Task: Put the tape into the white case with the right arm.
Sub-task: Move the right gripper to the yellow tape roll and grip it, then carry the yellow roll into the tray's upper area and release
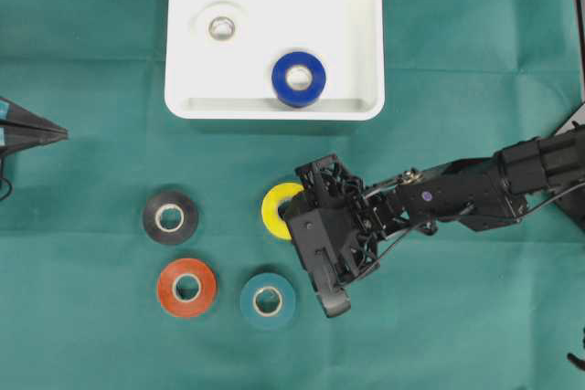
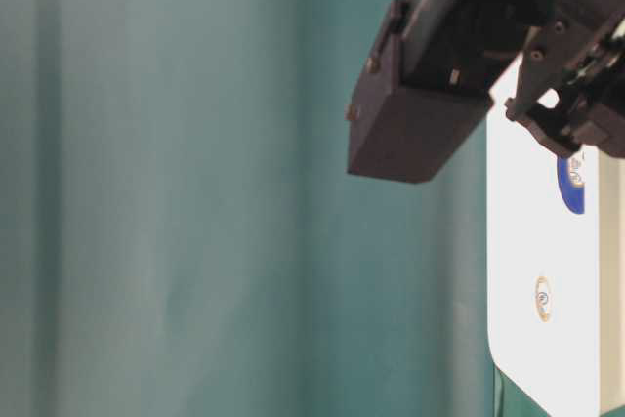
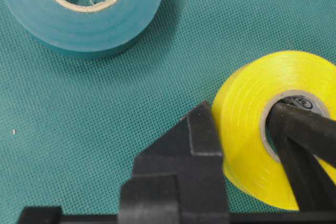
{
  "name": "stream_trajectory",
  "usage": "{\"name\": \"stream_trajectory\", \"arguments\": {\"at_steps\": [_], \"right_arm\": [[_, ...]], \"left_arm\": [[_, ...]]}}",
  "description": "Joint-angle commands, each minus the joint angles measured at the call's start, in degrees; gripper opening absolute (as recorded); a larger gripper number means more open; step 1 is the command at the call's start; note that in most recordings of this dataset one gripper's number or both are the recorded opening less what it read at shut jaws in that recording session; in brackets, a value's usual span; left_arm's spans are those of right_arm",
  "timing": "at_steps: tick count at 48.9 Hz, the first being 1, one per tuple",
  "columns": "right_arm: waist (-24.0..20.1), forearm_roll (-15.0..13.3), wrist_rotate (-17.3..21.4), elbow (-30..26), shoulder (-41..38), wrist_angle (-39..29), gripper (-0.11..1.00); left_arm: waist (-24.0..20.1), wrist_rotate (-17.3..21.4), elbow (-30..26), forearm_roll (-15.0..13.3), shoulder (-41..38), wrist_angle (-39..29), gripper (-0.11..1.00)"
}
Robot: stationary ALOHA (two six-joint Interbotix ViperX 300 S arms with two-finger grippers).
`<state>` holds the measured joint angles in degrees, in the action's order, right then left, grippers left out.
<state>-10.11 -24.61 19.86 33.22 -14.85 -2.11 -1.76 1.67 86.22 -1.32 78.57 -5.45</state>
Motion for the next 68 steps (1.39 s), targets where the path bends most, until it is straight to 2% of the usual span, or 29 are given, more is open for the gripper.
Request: {"name": "stream_trajectory", "arguments": {"at_steps": [1,14,31,46,56,68], "right_arm": [[0.4,-0.1,-0.2,-0.5,1.1,-0.1,0.05],[0.4,-0.1,0.0,-0.4,3.3,-1.1,0.04],[0.4,-0.1,-0.1,-1.5,10.6,-8.5,0.03],[1.1,-0.1,-0.1,-1.1,11.6,-8.9,0.03],[4.7,-0.3,-0.2,-1.2,11.7,-7.6,0.03],[12.9,-0.4,-0.3,-1.4,11.7,-5.4,0.03]], "left_arm": [[-0.2,0.0,-0.7,-0.1,-0.4,0.6,0.00],[-0.2,0.0,-0.8,-0.1,-0.4,0.6,0.00],[-0.2,0.0,-0.7,0.0,-0.4,0.6,0.00],[-0.2,0.0,-0.7,-0.1,-0.4,0.6,0.00],[-0.2,0.0,-0.6,-0.1,-0.4,0.6,0.00],[-0.2,0.0,-0.7,-0.1,-0.4,0.6,0.00]]}}
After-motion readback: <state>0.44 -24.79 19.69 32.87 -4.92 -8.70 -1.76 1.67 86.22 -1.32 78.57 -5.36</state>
